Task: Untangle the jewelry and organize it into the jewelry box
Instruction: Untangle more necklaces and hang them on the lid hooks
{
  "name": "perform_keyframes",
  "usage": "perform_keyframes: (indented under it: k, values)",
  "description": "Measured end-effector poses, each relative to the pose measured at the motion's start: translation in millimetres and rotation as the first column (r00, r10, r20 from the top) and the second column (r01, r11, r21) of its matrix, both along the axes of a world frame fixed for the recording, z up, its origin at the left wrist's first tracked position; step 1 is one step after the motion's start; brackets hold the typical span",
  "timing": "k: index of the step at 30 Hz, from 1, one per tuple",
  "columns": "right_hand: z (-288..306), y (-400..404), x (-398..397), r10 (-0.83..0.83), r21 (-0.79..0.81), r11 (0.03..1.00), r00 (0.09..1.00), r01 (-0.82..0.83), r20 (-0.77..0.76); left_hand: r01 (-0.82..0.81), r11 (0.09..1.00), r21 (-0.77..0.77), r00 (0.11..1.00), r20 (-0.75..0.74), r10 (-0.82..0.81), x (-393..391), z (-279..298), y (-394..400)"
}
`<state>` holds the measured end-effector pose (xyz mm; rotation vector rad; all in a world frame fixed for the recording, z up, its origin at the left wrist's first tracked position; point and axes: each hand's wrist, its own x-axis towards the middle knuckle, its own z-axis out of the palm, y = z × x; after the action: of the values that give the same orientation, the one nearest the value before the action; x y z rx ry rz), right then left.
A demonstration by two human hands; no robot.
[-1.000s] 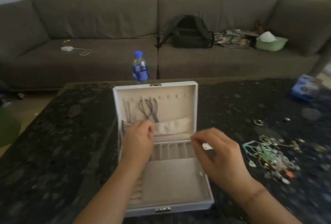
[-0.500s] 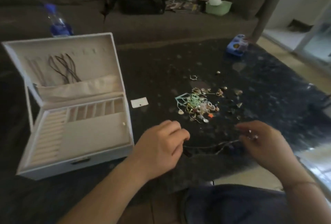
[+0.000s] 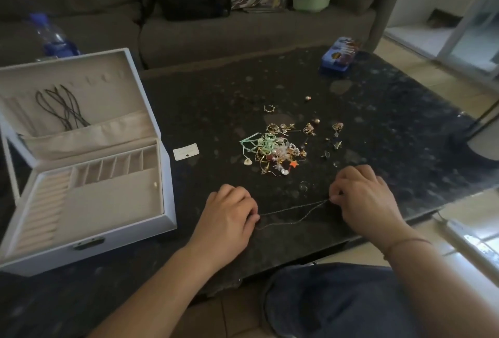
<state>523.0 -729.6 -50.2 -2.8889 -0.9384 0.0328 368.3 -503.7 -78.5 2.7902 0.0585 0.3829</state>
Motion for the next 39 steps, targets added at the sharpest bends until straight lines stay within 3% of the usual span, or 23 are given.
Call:
perform_keyframes:
  k: [3,5,7,9,12,14,16,19,20,23,26,30,32,34,36,39]
  values:
    - [-7,-1,-1,0.076,-0.011,0.997,0.997,-0.076,0.022,0.000,1.000,0.003,0.998,-0.067,0.001,0,0,-1]
    - [-6,-1,-5,0.081,0.235,0.970,0.994,-0.061,-0.079,-0.025,0.998,-0.065,0.996,-0.086,0.019,-2,2,1]
    - [1,-2,-12,0.073,0.498,0.864,0.960,0.074,-0.270,-0.058,0.991,-0.120,0.996,-0.075,0.049,-4,4,2]
    - [8,3,-19,0.129,0.586,0.803,0.928,0.109,-0.350,-0.078,0.990,-0.120,0.993,-0.092,0.067,-6,6,3]
    - [24,17,-23,0.268,0.604,0.797,0.898,-0.004,-0.348,-0.010,0.976,-0.217,0.997,-0.079,-0.007,3,20,-10]
    - [39,30,-25,0.378,0.608,0.789,0.846,-0.082,-0.376,0.050,0.892,-0.449,0.995,-0.057,-0.084,13,35,-31]
    - [57,39,-26,0.472,0.638,0.757,0.795,-0.142,-0.382,0.070,0.740,-0.669,0.991,-0.038,-0.128,23,45,-48]
    - [84,44,-21,0.592,0.740,0.661,0.692,-0.123,-0.414,0.070,0.531,-0.845,0.996,0.031,-0.081,22,51,-50]
    - [91,41,-16,0.608,0.765,0.635,0.679,-0.105,-0.411,0.061,0.503,-0.862,0.997,0.027,-0.075,20,53,-44]
    - [103,25,1,0.605,0.810,0.584,0.696,-0.058,-0.387,0.024,0.545,-0.838,0.995,-0.035,-0.097,12,61,-13]
    - [103,9,10,0.559,0.782,0.624,0.698,0.001,-0.447,-0.069,0.587,-0.807,0.987,-0.140,-0.077,13,77,30]
    - [79,10,-1,0.474,0.674,0.733,0.642,0.093,-0.603,-0.195,0.853,-0.484,0.960,-0.273,0.064,30,90,81]
    - [55,16,-9,0.376,0.557,0.829,0.688,0.048,-0.620,-0.232,0.925,-0.301,0.945,-0.296,0.141,42,86,92]
    - [31,26,-17,0.260,0.401,0.916,0.792,-0.021,-0.552,-0.260,0.953,-0.153,0.920,-0.340,0.196,53,74,97]
    - [13,34,-24,0.203,0.286,0.953,0.906,-0.097,-0.370,-0.264,0.964,-0.027,0.894,-0.381,0.235,59,60,98]
    - [-1,37,-31,0.210,0.220,0.960,0.964,-0.173,-0.161,-0.234,0.964,0.125,0.885,-0.382,0.265,60,48,93]
